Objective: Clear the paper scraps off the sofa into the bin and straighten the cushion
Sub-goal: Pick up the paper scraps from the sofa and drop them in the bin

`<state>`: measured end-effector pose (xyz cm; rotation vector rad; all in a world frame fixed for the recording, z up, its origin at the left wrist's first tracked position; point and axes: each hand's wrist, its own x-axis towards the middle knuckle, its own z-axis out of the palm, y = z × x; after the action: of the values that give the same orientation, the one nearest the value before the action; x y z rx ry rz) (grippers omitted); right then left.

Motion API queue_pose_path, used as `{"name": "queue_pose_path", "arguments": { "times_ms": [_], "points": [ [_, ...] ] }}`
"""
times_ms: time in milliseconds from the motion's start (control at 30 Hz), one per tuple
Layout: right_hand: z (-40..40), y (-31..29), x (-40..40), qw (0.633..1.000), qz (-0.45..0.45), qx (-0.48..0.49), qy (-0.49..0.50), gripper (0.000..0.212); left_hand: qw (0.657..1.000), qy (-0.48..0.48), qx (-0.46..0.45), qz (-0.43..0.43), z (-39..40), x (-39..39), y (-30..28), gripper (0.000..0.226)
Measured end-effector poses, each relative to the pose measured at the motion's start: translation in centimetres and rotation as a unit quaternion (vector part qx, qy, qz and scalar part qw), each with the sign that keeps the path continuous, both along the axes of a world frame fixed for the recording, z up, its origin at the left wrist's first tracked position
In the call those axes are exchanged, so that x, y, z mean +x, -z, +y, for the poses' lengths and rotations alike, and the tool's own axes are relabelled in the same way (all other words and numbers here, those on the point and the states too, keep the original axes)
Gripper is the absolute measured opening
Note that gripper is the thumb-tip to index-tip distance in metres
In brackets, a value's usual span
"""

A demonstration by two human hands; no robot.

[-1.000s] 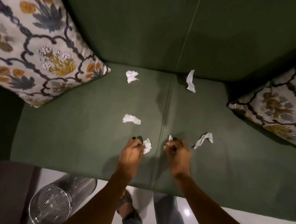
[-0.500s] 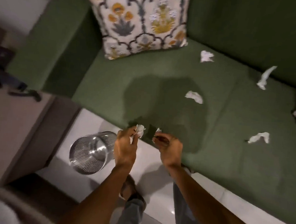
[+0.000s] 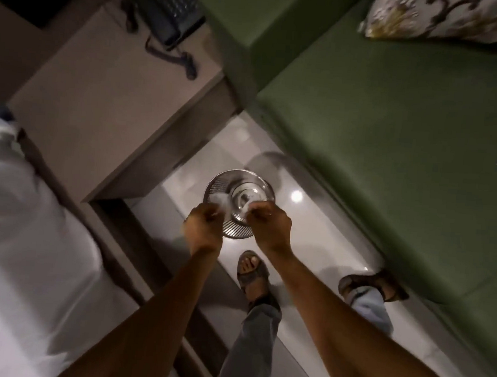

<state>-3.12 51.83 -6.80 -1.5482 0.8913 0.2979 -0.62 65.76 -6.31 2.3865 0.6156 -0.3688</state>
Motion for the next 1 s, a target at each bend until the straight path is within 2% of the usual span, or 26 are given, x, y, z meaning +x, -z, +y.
{"name": "queue_pose_path", "arguments": {
  "times_ms": [100, 167, 233, 367, 467, 533, 633, 733, 833, 900, 1000],
  "points": [
    [1.6, 2.2, 1.1, 0.995, 0.019, -0.023, -0.091, 0.036, 1.000, 0.011, -0.026, 0.010, 1.3, 0.1, 1.8, 0.030],
    [2.0, 3.2, 1.3, 0.991, 0.048, -0.022, -0.121, 0.051, 1.000, 0.011, -0.016, 0.008, 1.8, -0.1, 2.5, 0.026],
    [2.0, 3.7, 1.1, 0.990, 0.061, -0.027, -0.125, 0.056, 0.999, 0.029, -0.006, 0.013, 2.0, -0.4, 2.6, 0.024],
    [0.9, 2.5, 0.0, 0.987, 0.052, -0.024, -0.148, 0.054, 0.992, 0.123, 0.005, 0.009, 1.5, -1.3, 1.1, 0.027],
    [-0.6, 0.6, 0.0, 0.996, 0.038, -0.016, -0.075, 0.045, 0.983, 0.182, 0.005, 0.014, 0.2, -1.2, -0.9, 0.034],
    [-2.3, -1.1, 0.3, 0.998, 0.018, -0.021, -0.057, 0.037, 0.980, 0.200, 0.009, 0.008, -1.2, -0.8, -2.4, 0.040],
    [-5.5, -3.6, 0.3, 0.998, -0.025, -0.023, -0.048, 0.037, 0.974, 0.225, 0.017, -0.013, -4.1, 0.3, -4.4, 0.043],
    [-9.6, -5.4, 0.2, 0.999, -0.043, -0.022, -0.020, 0.033, 0.970, 0.241, 0.016, -0.019, -8.5, 1.2, -6.4, 0.056],
    [-13.9, -6.7, 0.2, 0.996, -0.050, -0.069, -0.024, 0.038, 0.972, 0.234, 0.020, -0.034, -13.5, 1.6, -8.3, 0.062],
    [-17.0, -7.6, 0.0, 0.990, -0.070, -0.119, -0.030, 0.035, 0.967, 0.250, 0.012, -0.048, -17.0, 1.9, -9.3, 0.060],
    [-21.8, -8.4, -0.5, 0.986, -0.084, -0.139, -0.028, 0.030, 0.954, 0.298, 0.004, -0.037, -21.9, 2.7, -10.2, 0.060]
  ]
}}
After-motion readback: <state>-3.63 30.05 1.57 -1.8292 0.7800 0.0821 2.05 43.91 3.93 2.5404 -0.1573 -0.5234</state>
